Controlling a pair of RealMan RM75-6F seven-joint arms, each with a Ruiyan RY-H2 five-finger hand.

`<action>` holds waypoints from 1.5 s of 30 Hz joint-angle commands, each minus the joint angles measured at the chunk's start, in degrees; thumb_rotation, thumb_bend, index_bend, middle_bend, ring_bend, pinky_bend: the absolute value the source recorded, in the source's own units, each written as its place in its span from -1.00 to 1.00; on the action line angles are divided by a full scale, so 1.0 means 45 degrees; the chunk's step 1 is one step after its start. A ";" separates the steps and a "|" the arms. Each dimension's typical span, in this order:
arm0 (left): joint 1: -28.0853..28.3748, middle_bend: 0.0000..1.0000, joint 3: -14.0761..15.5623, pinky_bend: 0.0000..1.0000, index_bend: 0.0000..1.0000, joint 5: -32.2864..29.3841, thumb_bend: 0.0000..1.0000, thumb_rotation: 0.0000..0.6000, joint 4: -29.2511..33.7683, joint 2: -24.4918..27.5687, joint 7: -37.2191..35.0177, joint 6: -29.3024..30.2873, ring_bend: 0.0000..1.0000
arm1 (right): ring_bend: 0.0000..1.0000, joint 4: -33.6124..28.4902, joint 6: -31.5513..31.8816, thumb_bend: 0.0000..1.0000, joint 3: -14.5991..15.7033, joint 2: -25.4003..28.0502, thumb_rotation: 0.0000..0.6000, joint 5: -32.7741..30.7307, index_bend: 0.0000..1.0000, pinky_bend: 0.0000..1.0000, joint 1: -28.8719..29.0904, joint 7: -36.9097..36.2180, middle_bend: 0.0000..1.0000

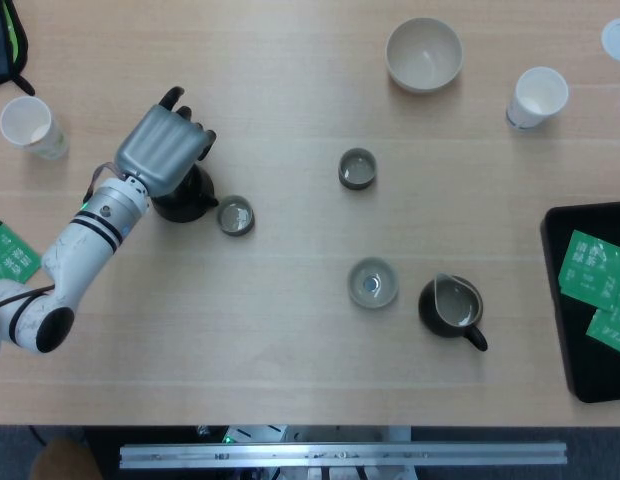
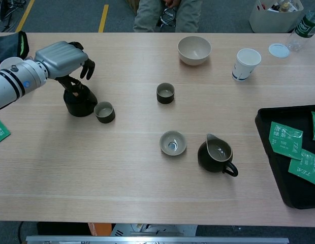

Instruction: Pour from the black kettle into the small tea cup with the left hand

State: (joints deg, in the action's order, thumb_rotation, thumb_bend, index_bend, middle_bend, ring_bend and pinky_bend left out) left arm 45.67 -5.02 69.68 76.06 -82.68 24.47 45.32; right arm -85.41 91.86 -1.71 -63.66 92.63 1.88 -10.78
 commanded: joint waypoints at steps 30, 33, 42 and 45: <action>0.0076 0.12 0.0634 -0.77 0.01 -0.1433 -0.56 1.00 0.0846 0.0283 0.2521 0.0550 -0.28 | -0.56 0.0024 -0.0072 -0.72 -0.0012 -0.0051 1.00 0.0005 -0.33 -0.52 0.0010 0.0023 -0.35; 0.0072 0.16 0.0673 -0.77 0.04 -0.1442 -0.56 1.00 0.0882 0.0254 0.2445 0.0533 -0.25 | -0.56 0.0004 -0.0082 -0.72 -0.0012 -0.0046 1.00 0.0006 -0.33 -0.52 0.0012 0.0046 -0.35; 0.0101 0.21 0.0795 -0.77 0.10 -0.1445 -0.56 1.00 0.0727 0.0105 0.2278 0.0405 -0.20 | -0.56 -0.0035 -0.0010 -0.72 -0.0029 -0.0015 1.00 -0.0035 -0.33 -0.52 -0.0045 0.0055 -0.35; 0.0134 0.25 0.0833 -0.77 0.11 -0.1426 -0.56 1.00 0.0699 0.0048 0.2281 0.0365 -0.16 | -0.56 -0.0038 0.0008 -0.72 -0.0029 -0.0008 1.00 -0.0053 -0.33 -0.52 -0.0070 0.0046 -0.35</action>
State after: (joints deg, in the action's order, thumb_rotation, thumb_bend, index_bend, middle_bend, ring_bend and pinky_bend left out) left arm 46.27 -1.29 63.25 79.22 -82.47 34.73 46.98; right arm -85.58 91.89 -1.84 -63.69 92.38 1.56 -10.57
